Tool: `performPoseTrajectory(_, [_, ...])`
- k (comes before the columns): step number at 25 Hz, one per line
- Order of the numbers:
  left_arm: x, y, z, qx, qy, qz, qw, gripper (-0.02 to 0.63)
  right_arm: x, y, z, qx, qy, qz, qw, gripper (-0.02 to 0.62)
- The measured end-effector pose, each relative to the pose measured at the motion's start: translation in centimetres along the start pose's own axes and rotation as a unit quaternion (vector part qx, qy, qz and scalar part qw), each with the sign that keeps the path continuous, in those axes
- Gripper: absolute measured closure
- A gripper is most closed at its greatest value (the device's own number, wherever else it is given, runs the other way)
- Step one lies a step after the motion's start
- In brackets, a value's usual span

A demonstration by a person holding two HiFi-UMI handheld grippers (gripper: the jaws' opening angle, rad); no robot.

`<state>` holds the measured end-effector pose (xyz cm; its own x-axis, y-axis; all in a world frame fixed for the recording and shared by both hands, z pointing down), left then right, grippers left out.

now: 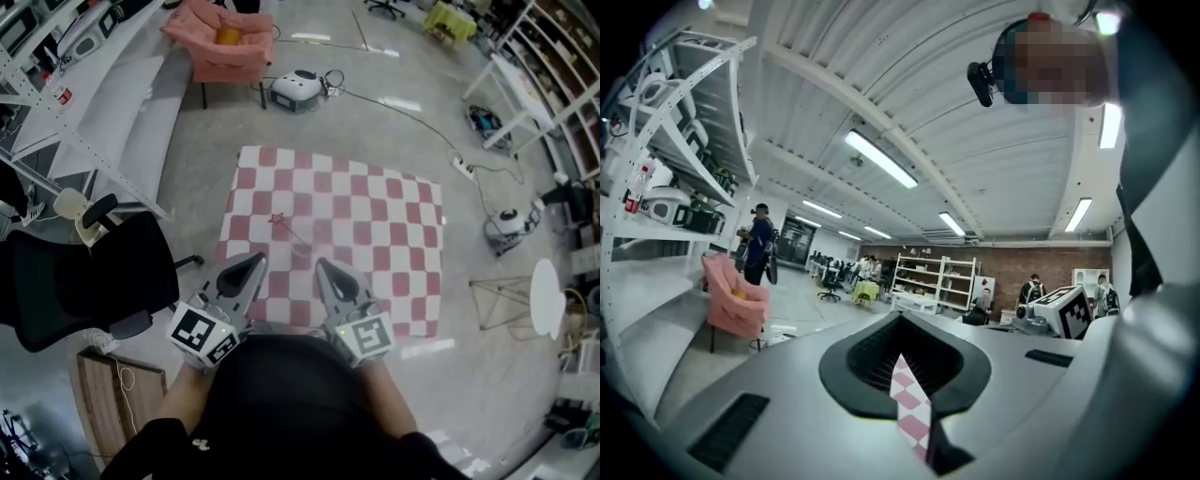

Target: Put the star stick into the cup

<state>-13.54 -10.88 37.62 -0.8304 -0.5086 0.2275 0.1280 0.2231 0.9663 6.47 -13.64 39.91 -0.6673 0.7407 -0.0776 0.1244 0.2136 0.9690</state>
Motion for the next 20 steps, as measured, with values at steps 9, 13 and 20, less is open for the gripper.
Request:
performPoseTrajectory(9, [0.2,1.0,0.4,0.018,-0.019,0.010,0.9996,0.566,0.2,-0.1,0.6,0.002,0.004,-0.002,1.000,0.580])
performPoseTrajectory(13, [0.6,1.2,0.4,0.020,-0.027,0.021,0.9992,0.566,-0.1,0.1,0.8,0.004,0.011,-0.004,1.000,0.580])
performPoseTrajectory(20, [1.2,1.6,0.2,0.034,-0.023,0.007,0.9991,0.566,-0.2,0.4,0.7,0.006,0.017,-0.003,1.000,0.580])
Point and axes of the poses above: the fingertips, and each gripper's own axes: z backward along the fingers, x to its left, y out of its underside, the point moved 8 cm from there along z, backward along the fingers, and after that the axes turned 3 degrees about x, right-handed, at the moved point
